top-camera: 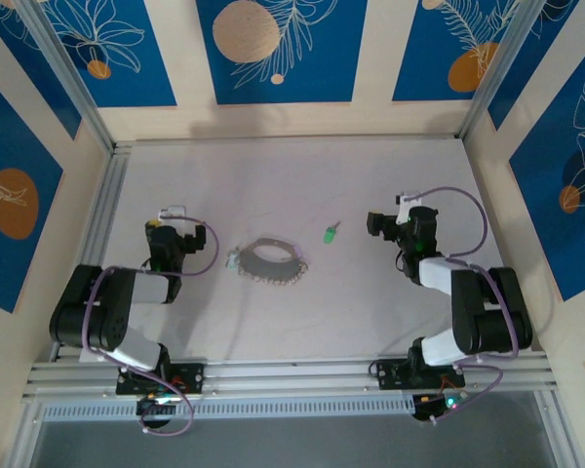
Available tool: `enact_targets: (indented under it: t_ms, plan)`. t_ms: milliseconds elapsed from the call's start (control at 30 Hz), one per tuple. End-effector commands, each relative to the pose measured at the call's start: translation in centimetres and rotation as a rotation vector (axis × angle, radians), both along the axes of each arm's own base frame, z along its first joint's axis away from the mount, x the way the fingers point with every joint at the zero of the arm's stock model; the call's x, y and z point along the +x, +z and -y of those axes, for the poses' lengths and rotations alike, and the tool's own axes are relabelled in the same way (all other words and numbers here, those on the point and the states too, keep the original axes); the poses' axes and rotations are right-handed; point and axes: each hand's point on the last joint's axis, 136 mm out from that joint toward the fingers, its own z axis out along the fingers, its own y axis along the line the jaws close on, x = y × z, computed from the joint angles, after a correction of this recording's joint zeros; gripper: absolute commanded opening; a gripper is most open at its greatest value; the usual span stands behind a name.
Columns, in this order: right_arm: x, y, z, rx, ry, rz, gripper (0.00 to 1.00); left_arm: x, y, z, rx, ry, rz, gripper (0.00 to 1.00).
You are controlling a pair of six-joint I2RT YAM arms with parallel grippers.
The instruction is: Put the keys on the keyring
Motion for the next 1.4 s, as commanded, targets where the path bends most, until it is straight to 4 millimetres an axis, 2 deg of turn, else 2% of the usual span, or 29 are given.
enact_targets:
  t_ms: [0,200,300,433,500,600,733,867,967,1100,1233,1367]
  plan:
    - [-0.7,2.9,-1.4,-0.027,-0.014,-0.011,0.99,-0.2,2.7,0.8,0.014,-0.023,-0.018,1.0]
    - [-3.3,4.3,-6.3,0.088,0.051,-0.189,0.99,-2.1,6.8,3.8,-0.023,0.001,-0.087,1.0]
    - [-4.7,4.6,-10.0,0.134,0.163,-0.255,0.99,-3.3,8.0,5.6,-0.112,-0.012,-0.176,1.0]
    - [-6.4,3.7,-14.7,0.092,0.293,-0.33,0.99,-5.4,7.0,9.7,-0.347,-0.149,-0.346,1.0]
    - [-7.1,3.0,-17.1,0.079,0.364,-0.37,0.99,-6.4,6.3,10.8,-0.418,-0.19,-0.386,1.0]
    - [-8.3,2.1,-21.5,0.047,0.486,-0.434,0.99,-7.5,5.5,11.0,-0.455,-0.197,-0.442,1.0]
    - [-10.8,1.2,-24.9,0.048,0.583,-0.504,0.9,-8.0,4.6,10.5,-0.512,-0.199,-0.478,1.0]
    - [-13.8,0.0,-26.7,0.025,0.624,-0.59,0.72,-7.9,4.0,10.3,-0.513,-0.202,-0.482,1.0]
    - [-15.3,-1.5,-27.7,-0.038,0.634,-0.633,0.62,-7.6,3.1,10.4,-0.51,-0.204,-0.492,1.0]
    - [-15.5,-3.6,-28.3,-0.075,0.632,-0.68,0.52,-7.1,2.3,11.3,-0.547,-0.227,-0.497,0.99]
    - [-15.9,-4.4,-28.6,-0.098,0.646,-0.7,0.39,-6.9,2.3,11.5,-0.554,-0.237,-0.494,0.97]
    - [-16.5,-5.2,-28.4,-0.125,0.648,-0.721,0.31,-6.9,2.8,11.4,-0.549,-0.236,-0.48,0.95]
